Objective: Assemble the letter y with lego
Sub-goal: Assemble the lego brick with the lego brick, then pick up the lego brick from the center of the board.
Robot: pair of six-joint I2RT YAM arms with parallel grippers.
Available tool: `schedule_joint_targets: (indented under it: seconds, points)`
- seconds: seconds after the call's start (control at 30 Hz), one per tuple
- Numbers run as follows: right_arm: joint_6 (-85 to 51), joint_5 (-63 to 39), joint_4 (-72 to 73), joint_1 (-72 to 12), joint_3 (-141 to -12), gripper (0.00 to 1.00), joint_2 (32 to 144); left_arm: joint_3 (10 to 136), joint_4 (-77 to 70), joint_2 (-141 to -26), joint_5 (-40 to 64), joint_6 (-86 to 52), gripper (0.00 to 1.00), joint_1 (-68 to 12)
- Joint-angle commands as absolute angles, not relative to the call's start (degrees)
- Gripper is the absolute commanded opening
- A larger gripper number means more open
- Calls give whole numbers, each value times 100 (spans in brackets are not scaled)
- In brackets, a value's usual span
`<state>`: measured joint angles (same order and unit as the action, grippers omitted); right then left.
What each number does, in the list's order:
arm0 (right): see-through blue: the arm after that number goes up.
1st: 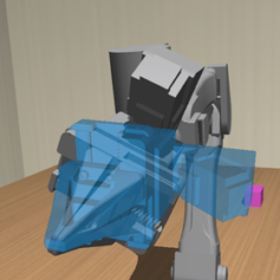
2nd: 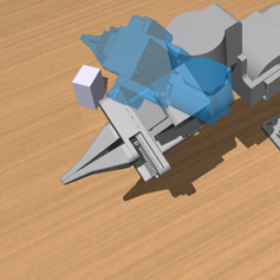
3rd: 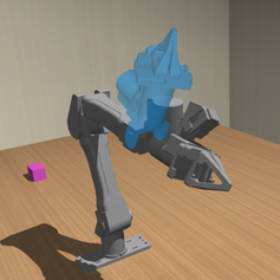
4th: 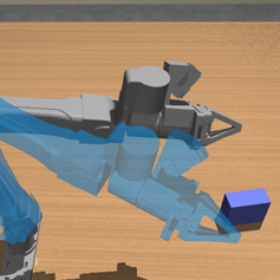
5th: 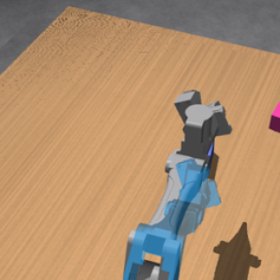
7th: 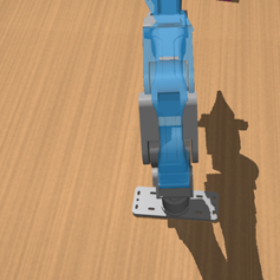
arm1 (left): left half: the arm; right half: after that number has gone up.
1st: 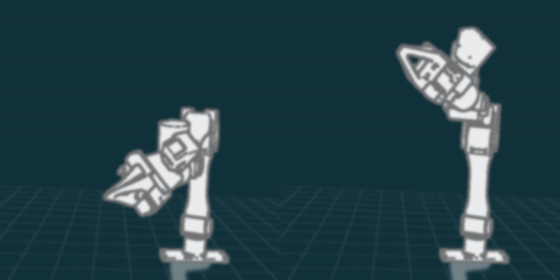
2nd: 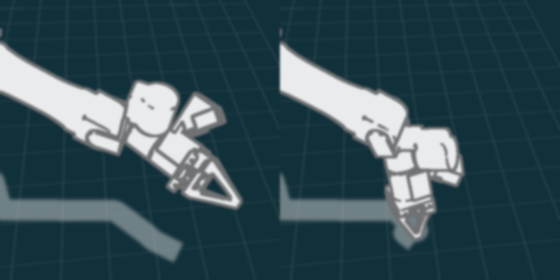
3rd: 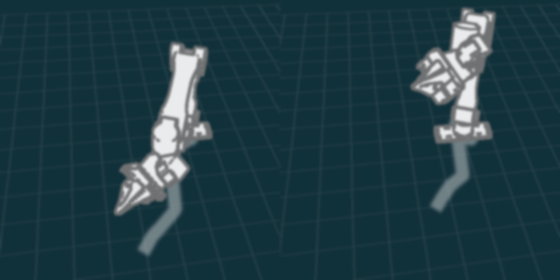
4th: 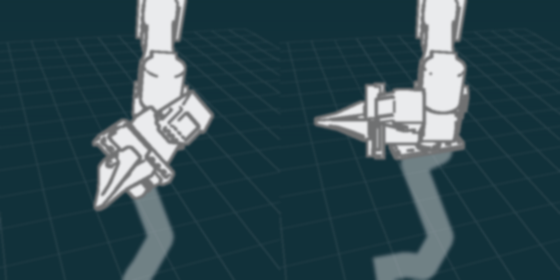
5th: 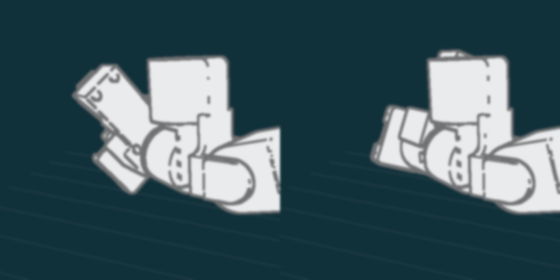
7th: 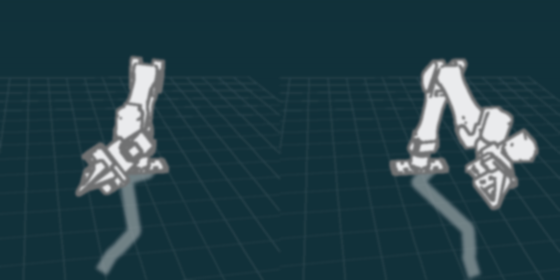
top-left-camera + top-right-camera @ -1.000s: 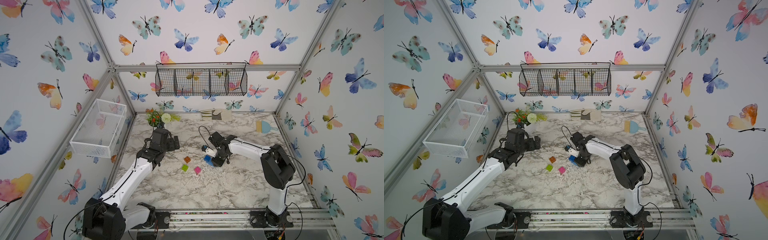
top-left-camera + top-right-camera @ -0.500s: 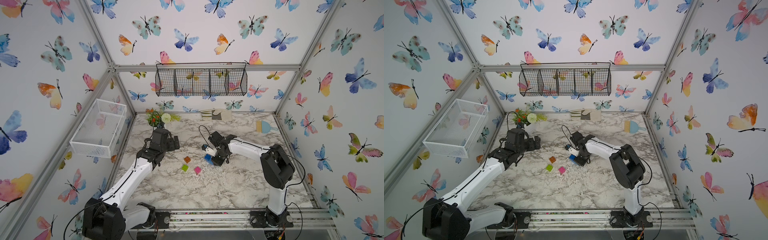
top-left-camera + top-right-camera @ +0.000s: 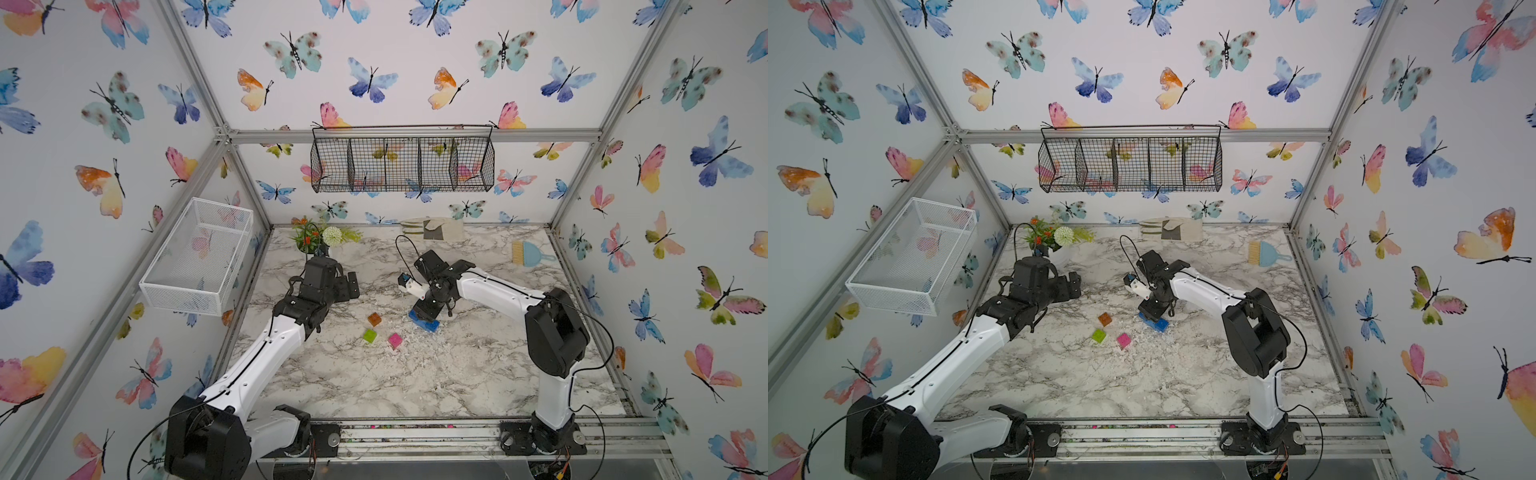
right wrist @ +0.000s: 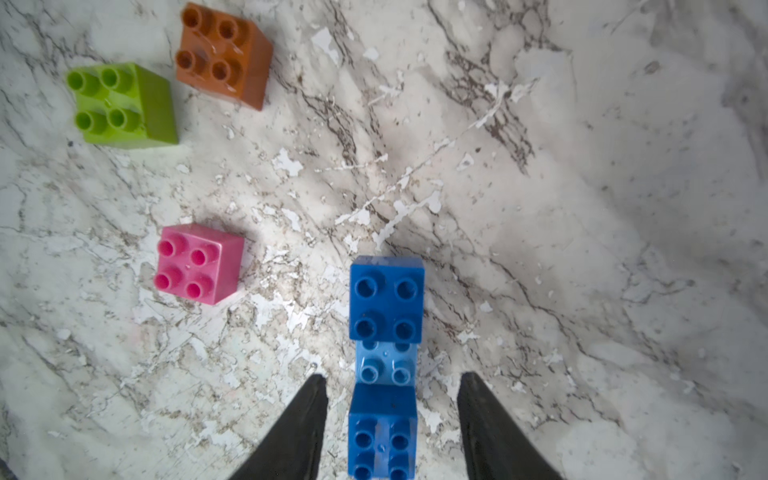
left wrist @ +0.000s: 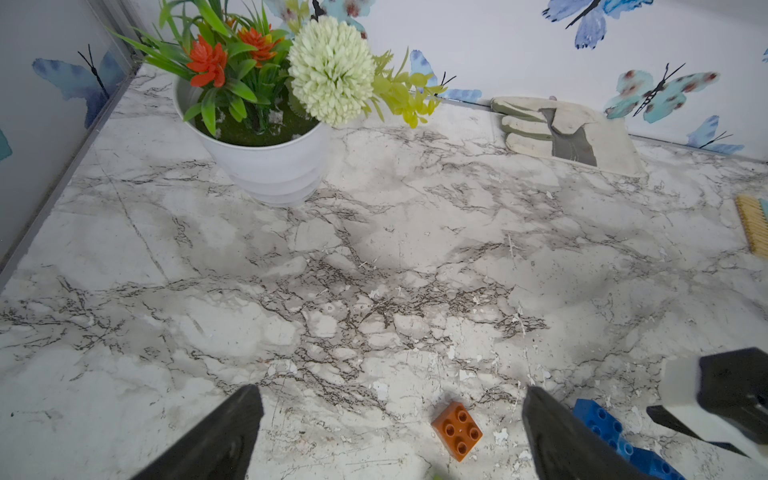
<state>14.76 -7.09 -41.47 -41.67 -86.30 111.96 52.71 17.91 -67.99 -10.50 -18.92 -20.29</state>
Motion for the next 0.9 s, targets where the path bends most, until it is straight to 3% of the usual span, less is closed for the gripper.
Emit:
schedule_joint_targets:
  seconds: [0.0,0.77,0.87]
  points:
    - [1307,-820,-4253,-4167,-8682,54,11518,5383,1874,-6829,-1041,-1877,98,-1995]
    - [1151,-775,-4429,-4183,-8601,45,12027,5372,1898,-6871,-1010,-1896,98,-2004]
    - [1151,-752,-4447,-4184,-8589,40,12044,5370,1987,-6881,-958,-1963,99,-2123]
